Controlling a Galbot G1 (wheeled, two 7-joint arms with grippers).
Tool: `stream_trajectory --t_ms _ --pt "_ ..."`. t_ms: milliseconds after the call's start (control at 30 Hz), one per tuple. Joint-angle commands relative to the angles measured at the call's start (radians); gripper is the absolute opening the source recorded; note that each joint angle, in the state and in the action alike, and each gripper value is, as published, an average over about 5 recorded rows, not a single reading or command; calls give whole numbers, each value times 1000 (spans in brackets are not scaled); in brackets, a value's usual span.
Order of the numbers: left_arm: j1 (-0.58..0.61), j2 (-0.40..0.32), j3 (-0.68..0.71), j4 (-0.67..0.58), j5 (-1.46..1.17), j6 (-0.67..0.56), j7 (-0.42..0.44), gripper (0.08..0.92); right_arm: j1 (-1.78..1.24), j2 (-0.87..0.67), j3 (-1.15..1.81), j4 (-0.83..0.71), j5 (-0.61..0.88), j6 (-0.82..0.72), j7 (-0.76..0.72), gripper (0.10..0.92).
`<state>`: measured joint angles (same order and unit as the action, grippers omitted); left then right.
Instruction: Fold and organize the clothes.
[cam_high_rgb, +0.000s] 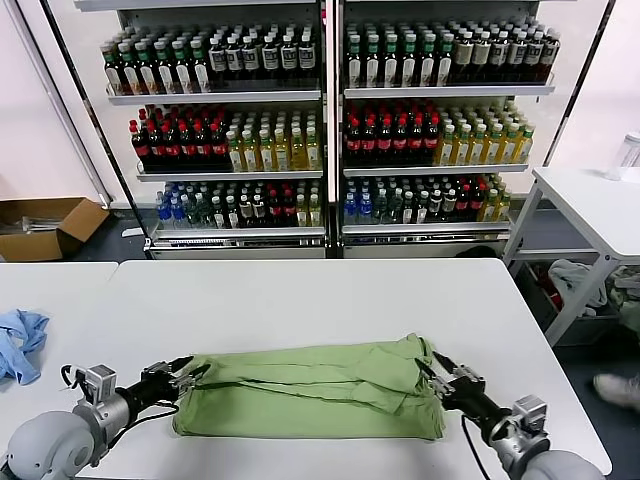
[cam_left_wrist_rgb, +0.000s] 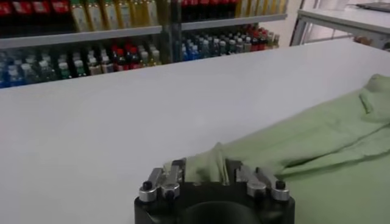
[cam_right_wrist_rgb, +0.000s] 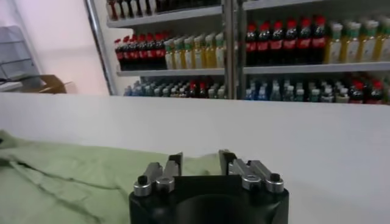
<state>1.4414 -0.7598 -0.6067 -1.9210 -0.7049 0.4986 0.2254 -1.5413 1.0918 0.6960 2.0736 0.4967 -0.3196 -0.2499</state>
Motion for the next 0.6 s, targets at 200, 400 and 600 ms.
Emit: stream_trajectory --t_ms 200,400,600 --pt "84 -152 61 -137 -80 -55 -520 719 -71 32 224 10 -19 218 -7 758" --pt "75 -205 146 -162 -83 -12 -737 818 -95 28 257 7 -10 234 -6 821" --pt "75 -230 186 -147 -73 14 -771 823 -98 37 250 7 1 243 -2 823"
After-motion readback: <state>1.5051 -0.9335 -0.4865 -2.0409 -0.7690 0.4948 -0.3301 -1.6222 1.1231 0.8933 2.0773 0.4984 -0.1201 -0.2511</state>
